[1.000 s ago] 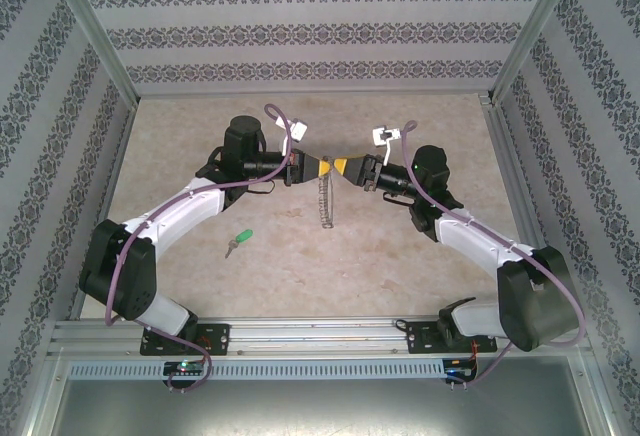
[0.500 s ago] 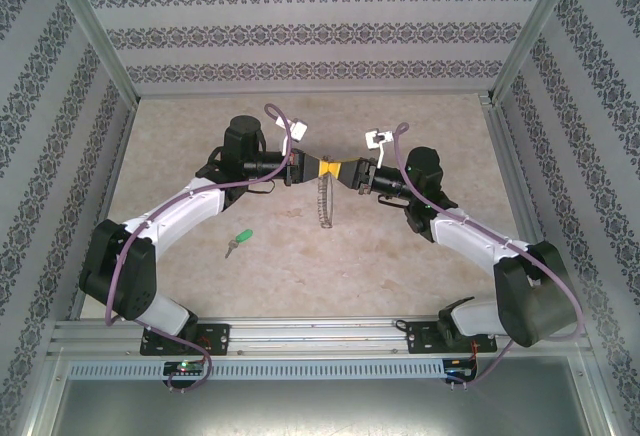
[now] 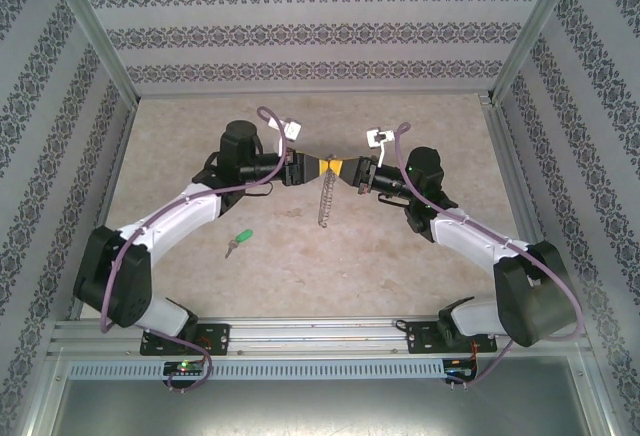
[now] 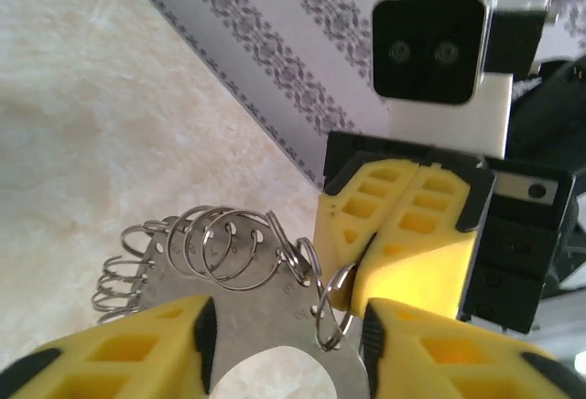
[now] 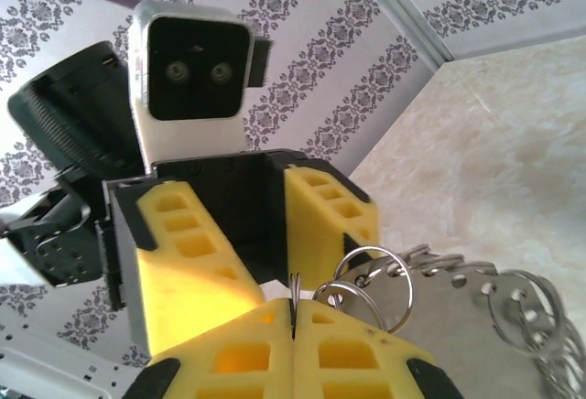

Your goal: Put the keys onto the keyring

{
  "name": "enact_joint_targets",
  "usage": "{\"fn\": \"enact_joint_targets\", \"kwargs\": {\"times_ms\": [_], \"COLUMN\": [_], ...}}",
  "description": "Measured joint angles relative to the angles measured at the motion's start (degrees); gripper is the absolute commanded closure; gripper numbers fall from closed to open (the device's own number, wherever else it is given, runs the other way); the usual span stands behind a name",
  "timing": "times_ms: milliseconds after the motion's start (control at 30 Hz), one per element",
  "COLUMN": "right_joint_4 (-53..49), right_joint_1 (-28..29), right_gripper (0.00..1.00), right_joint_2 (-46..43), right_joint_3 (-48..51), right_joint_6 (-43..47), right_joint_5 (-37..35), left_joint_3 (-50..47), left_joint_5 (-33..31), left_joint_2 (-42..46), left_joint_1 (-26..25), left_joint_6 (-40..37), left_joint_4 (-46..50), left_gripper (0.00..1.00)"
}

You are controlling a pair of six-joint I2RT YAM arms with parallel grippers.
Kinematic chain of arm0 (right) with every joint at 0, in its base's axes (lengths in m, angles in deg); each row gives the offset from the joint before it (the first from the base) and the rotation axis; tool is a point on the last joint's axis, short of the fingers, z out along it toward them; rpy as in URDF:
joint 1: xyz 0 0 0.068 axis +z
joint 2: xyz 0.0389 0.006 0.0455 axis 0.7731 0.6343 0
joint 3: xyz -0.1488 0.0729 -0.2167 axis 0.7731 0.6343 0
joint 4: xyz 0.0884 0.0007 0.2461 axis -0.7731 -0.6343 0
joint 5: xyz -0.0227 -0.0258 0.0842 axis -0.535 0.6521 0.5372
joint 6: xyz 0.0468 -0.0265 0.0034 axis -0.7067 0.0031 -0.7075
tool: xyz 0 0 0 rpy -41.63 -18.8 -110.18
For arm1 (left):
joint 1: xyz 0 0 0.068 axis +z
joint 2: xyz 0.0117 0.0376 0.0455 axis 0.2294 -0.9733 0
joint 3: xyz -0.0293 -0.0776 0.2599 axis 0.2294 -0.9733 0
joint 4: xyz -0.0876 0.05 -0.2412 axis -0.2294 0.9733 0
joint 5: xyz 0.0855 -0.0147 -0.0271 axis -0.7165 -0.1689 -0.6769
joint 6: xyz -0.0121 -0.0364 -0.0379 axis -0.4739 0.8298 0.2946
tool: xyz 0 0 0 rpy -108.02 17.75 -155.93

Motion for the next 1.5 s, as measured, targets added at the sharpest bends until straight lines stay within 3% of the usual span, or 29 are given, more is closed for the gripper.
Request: {"fn": "enact_joint_targets", "kwargs": {"times_ms": [200, 433, 833, 1500], "right_joint_4": [1.4, 9.2, 20.9, 27.3], "right_joint_1": [0.0, 0.0, 2.4, 4.1], "right_gripper": [1.00, 1.00, 1.00, 1.00], "right_joint_2": [0.1, 1.9, 7.1, 11.8], "right_joint_3": [0.0, 0.0, -0.4, -3.7], "right_joint_6": [-0.3, -3.5, -9.2, -13.4], "right_joint_5": [-1.9, -5.1, -6.4, -7.0], "left_joint_3": [-4.1, -7.8, -9.4, -10.2], "left_joint_5": [-7.0, -10.1, -8.7, -8.0], "left_joint_2": [7.9, 9.5, 6.0, 5.9], "left_joint_1": [0.0, 0.0, 0.0, 0.0], "left_joint_6": [4.5, 10.9, 19.0, 20.3], "left_joint_4": [-6.2, -13.9, -23.8, -26.1], "left_gripper": [0.48, 0.62, 0.72, 0.76]}}
